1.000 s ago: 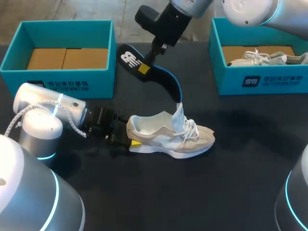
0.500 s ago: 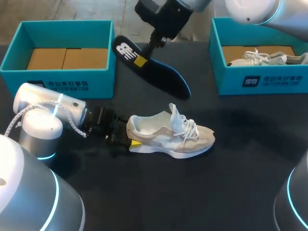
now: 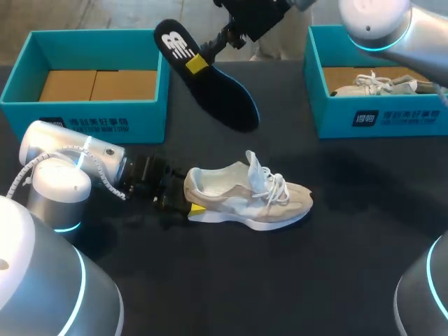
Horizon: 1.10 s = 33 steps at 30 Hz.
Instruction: Take the shoe out of the shoebox, open the shoe tongue, remove and reinsert the insole, then place the shoe into the shoebox
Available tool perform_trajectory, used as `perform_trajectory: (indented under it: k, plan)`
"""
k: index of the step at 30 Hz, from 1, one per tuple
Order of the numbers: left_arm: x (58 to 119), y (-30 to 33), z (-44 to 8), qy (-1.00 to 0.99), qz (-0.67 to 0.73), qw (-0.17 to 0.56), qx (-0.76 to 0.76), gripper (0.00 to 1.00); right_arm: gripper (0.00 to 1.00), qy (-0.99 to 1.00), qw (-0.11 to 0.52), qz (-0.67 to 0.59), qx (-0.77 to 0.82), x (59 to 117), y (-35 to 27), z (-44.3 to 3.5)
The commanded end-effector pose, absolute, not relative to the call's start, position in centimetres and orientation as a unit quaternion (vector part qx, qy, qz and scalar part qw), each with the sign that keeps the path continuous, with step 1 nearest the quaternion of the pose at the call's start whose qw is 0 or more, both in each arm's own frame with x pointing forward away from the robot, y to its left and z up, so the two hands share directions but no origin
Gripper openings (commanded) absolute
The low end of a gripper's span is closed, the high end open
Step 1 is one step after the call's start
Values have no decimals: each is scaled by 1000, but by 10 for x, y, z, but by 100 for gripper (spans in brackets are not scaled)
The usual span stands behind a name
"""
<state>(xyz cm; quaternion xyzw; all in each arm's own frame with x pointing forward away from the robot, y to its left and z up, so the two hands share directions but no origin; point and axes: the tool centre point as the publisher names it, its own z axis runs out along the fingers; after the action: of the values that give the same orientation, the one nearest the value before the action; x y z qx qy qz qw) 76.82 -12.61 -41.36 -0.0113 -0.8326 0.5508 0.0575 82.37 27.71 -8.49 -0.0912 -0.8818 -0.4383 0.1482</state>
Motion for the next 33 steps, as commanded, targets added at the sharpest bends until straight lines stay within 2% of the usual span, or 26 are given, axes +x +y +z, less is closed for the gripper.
perform_trajectory:
  k: [1, 20, 33]
  plan:
    - [768, -126, -415, -833, 551, 57, -11, 0, 0, -858, 148, -482, -92, 823, 275, -84]
    - [768, -126, -415, -833, 551, 57, -11, 0, 0, -743, 195, -636, -67, 814, 266, -22]
    - [768, -126, -415, -833, 551, 57, -11, 0, 0, -712, 224, -659, -93, 780, 250, 1]
